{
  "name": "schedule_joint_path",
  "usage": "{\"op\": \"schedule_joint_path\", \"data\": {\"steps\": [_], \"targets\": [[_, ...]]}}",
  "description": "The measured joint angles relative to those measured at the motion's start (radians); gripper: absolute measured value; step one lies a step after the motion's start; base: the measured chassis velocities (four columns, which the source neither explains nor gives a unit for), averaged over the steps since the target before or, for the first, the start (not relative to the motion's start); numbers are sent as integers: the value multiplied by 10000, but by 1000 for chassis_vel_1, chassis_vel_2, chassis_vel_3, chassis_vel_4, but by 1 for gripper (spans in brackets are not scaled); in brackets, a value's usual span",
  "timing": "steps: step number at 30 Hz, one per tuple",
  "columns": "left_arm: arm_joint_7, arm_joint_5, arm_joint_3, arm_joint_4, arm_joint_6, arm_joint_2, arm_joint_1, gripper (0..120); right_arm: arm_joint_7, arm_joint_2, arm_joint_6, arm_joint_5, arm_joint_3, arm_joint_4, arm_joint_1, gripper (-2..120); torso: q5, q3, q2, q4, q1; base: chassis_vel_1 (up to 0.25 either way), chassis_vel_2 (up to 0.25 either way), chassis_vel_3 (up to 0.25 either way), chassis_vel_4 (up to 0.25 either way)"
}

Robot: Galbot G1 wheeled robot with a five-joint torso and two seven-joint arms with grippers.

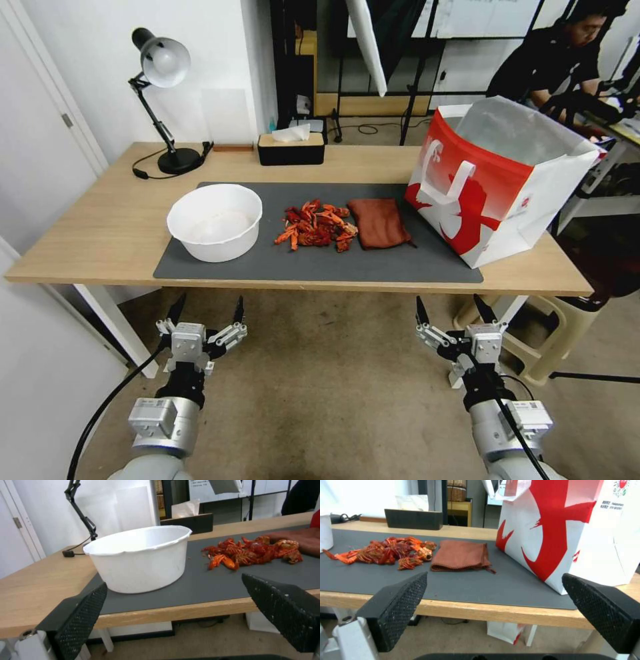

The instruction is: Sweep shrimp from table into container with towel, then put container into takeout bag.

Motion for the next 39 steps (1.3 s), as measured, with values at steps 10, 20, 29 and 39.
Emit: {"op": "schedule_joint_path", "data": {"steps": [10, 20, 29, 39], "targets": [[0, 0, 0, 0, 0, 0, 0, 100, 0, 0, 0, 0, 0, 0, 0, 100, -1, 0, 0, 0, 0, 0, 0, 0, 0], [0, 0, 0, 0, 0, 0, -1, 100, 0, 0, 0, 0, 0, 0, 0, 100, -1, 0, 0, 0, 0, 0, 0, 0, 0], [-11, -99, 17, -34, 124, 13, -28, 100, -35, 29, -110, -9, -19, 45, 0, 100, -1, 0, 0, 1, 0, 0, 0, 0, 0], [-640, -2823, 898, -1321, 3381, 496, -964, 100, -632, 563, -1956, -109, -350, 844, 18, 100, 1, 0, -1, -2, 0, 0, 0, 0, 0]]}}
